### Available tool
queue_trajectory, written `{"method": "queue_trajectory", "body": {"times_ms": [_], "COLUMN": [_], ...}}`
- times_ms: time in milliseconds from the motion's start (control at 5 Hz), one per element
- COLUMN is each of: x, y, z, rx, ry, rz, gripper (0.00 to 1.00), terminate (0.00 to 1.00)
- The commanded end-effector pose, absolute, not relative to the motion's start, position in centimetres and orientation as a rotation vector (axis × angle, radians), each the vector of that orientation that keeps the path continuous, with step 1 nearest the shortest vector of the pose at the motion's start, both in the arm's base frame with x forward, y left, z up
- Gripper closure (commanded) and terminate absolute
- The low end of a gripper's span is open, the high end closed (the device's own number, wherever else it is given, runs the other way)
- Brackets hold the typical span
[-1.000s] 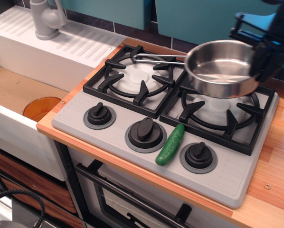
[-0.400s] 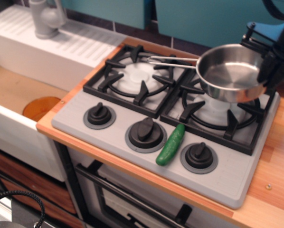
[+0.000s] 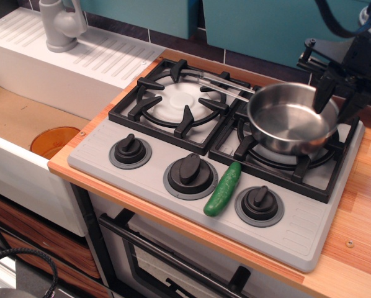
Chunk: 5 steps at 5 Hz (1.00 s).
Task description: Put pot or pan on stove and put pickle in pot or pan
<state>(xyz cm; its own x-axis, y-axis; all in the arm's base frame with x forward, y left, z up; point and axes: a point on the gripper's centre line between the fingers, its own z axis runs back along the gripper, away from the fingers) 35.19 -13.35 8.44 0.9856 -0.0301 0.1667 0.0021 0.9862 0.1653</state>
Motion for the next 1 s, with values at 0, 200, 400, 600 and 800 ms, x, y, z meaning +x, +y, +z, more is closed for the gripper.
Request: {"method": "queue_trajectory", "body": {"times_ms": [0,200,400,600,800], "x": [35.5,35.2,34.8,34.4,34.4], "y": [-12.3,-10.2,-7.6,-5.6,-5.6], "z": [13.0,14.3,14.2,13.2,13.2], "rx": [0.119,0.114,0.079,0.030,0.030], "ry": [-0.165,-0.132,-0.142,-0.150,-0.150], "rz": [-0.021,-0.078,-0.152,-0.264,-0.264], "gripper": [0.00,0.00,0.00,0.00,0.00], "terminate": [0.00,0.00,0.00,0.00,0.00]}}
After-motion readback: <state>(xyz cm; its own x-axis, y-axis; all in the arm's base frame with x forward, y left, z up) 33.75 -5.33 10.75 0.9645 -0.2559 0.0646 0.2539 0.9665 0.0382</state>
